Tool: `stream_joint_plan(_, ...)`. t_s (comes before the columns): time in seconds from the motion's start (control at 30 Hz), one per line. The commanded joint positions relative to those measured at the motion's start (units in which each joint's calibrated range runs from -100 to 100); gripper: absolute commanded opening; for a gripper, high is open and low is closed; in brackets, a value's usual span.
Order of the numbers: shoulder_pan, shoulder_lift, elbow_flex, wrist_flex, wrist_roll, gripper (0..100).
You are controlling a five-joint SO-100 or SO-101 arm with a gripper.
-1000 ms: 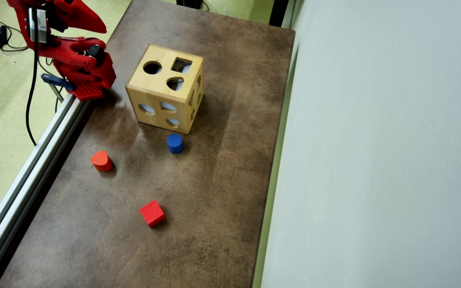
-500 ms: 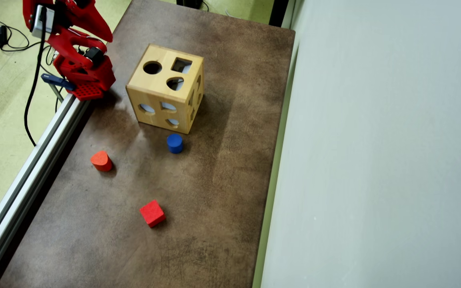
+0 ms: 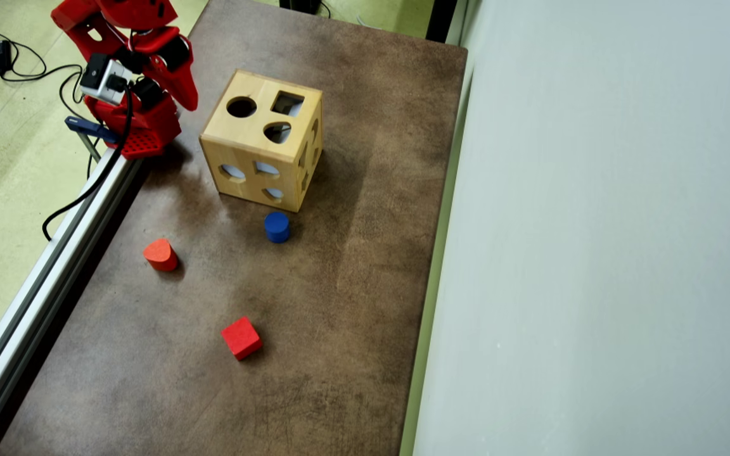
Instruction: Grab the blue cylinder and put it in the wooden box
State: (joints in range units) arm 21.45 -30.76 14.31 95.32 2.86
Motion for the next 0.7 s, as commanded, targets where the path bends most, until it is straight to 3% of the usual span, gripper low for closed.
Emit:
stream_joint_plan(0.0,2.6,5.5,-1.8,-7.2,0.5,3)
stream_joint_plan(0.3,3.5,15.4,-0.9,-14.3,6.5,3)
stream_joint_plan(0.67,2.7,33.5,-1.6,-24.0,8.2,3)
